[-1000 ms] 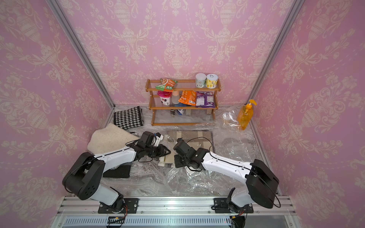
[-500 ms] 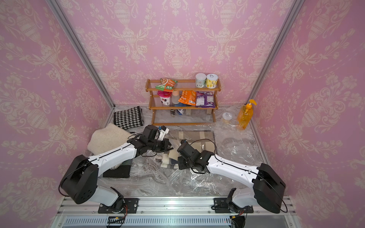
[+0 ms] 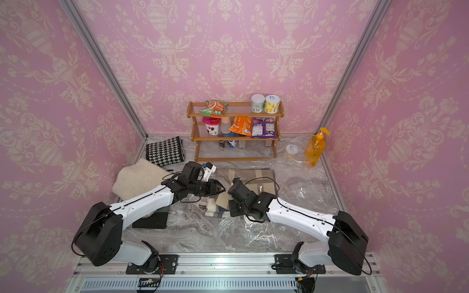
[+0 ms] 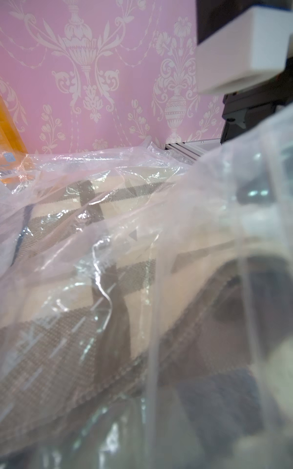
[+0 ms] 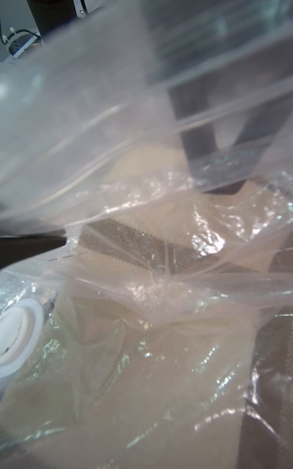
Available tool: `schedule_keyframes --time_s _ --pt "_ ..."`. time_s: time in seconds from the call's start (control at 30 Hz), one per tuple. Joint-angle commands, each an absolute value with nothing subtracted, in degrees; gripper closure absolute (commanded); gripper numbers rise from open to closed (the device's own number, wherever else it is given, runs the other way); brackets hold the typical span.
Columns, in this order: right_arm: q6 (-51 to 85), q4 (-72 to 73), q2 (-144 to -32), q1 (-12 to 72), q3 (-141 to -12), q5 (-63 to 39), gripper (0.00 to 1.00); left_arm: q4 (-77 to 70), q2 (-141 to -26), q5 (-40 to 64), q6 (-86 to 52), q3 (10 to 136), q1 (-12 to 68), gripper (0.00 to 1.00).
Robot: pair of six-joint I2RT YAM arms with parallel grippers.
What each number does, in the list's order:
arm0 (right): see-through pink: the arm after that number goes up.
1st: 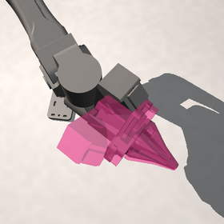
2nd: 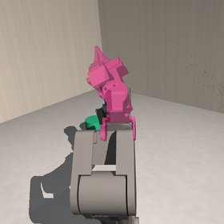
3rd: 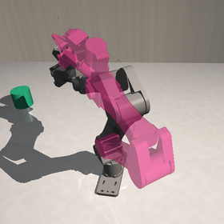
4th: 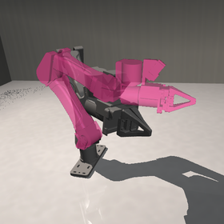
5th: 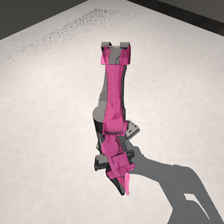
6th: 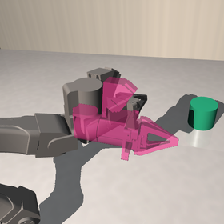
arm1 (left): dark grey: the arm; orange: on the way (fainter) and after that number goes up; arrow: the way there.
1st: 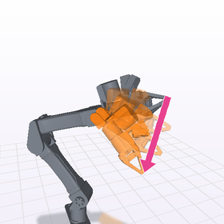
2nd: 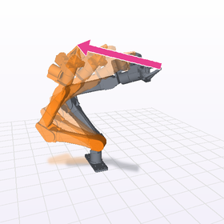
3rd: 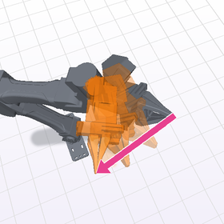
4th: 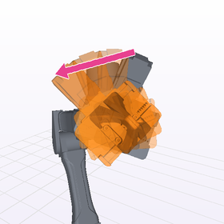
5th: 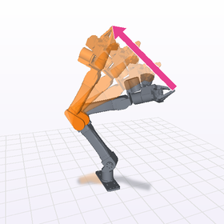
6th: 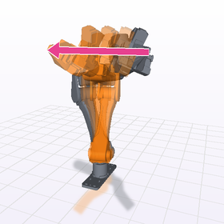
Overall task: Take the scarf out of the vacuum bag
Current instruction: Adjust the scarf in the vacuum bag.
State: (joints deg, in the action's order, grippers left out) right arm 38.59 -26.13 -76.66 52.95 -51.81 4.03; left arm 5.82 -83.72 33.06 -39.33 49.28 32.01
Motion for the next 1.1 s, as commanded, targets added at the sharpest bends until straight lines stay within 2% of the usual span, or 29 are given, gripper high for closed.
schedule_keyframes --time_s 0.0,0.1,0.23,0.4,0.73,1.07 --pt "37.13 -28.68 -76.28 52.82 -53.35 5.3 0.92 4.82 -82.59 32.92 -38.85 46.96 32.08 0.3" --pt "37.35 -28.22 -76.55 52.82 -52.92 5.01 0.92 5.22 -81.29 31.47 -38.74 45.01 32.04 0.12" --pt "37.62 -28.02 -76.55 52.77 -52.39 4.99 0.92 7.36 -78.75 28.33 -38.11 43.12 31.99 0.01" --pt "37.57 -28.42 -76.3 52.65 -52.29 5.23 0.92 13.15 -76.82 25.2 -37.68 42.46 31.99 0.01" --pt "38.05 -28.47 -75.1 52.56 -51.25 5.02 0.92 14.22 -75.79 33.03 -43.92 40.26 31.99 0.01" --pt "38.01 -28.15 -75.04 52.51 -50.97 4.65 0.92 -0.9 -79.18 40.37 -53.78 35.48 31.99 0.01"
